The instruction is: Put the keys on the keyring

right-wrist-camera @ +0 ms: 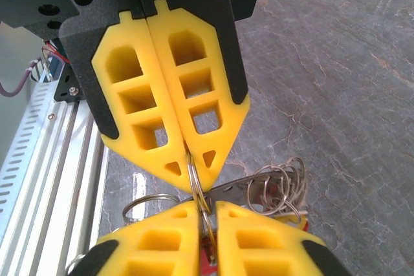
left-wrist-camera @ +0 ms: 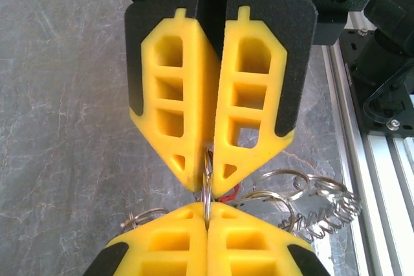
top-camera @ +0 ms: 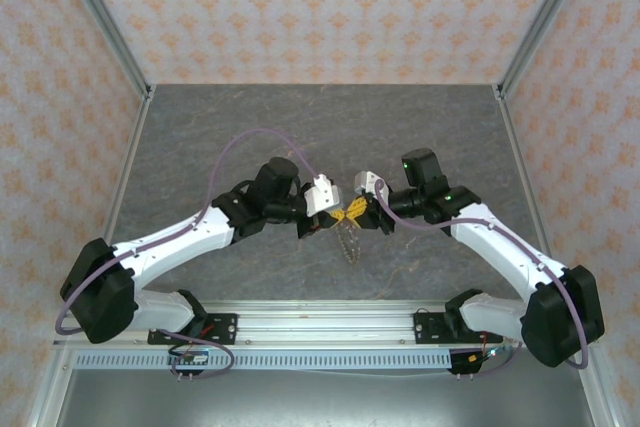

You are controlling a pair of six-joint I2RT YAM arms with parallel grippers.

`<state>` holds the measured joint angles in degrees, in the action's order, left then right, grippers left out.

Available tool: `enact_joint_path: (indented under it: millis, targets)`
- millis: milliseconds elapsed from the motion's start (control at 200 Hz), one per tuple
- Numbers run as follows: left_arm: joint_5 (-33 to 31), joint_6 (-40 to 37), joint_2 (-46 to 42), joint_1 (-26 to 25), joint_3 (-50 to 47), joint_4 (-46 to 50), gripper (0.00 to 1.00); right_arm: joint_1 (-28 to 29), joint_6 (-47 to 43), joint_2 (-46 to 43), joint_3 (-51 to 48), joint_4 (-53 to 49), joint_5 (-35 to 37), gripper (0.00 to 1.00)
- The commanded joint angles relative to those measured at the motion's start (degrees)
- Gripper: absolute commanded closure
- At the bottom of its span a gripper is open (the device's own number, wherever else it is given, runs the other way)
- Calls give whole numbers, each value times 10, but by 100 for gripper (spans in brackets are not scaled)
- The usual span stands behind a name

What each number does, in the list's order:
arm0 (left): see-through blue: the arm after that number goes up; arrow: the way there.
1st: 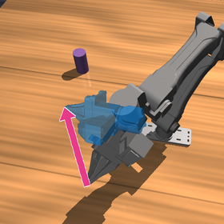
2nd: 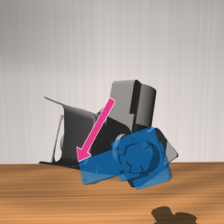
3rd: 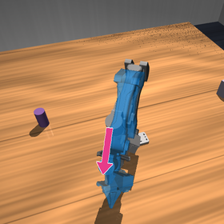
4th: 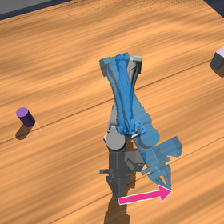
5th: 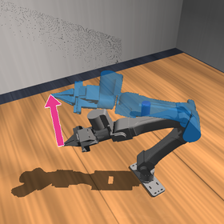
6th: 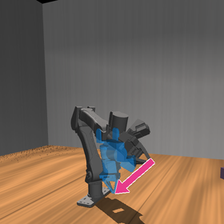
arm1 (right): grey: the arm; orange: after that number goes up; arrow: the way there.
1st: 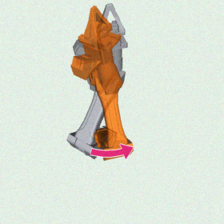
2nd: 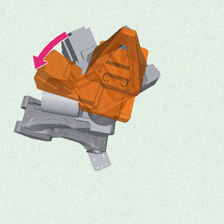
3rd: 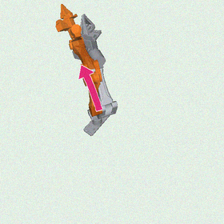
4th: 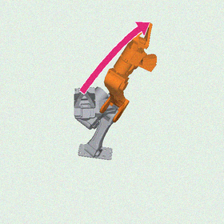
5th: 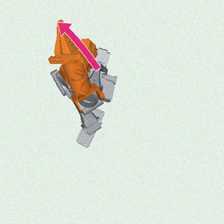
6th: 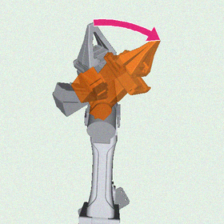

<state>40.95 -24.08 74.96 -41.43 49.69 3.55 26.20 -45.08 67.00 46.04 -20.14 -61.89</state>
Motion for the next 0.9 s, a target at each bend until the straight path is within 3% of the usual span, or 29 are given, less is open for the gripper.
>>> enact_joint_path:
  millis: [0,155,581,896]
  targets:
    - [42,28,-28,7,-11,-75,100,-4,-1,-6,-5,25,-15,92]
    - [27,22,-24,7,-4,-50,100,-4,-6,-8,9,7,-14,100]
    - [-73,-91,11,-32,77,134,89,-4,-21,4,46,-43,-30,100]
    - [-110,-115,34,-44,109,181,94,-3,-32,0,61,-64,-20,100]
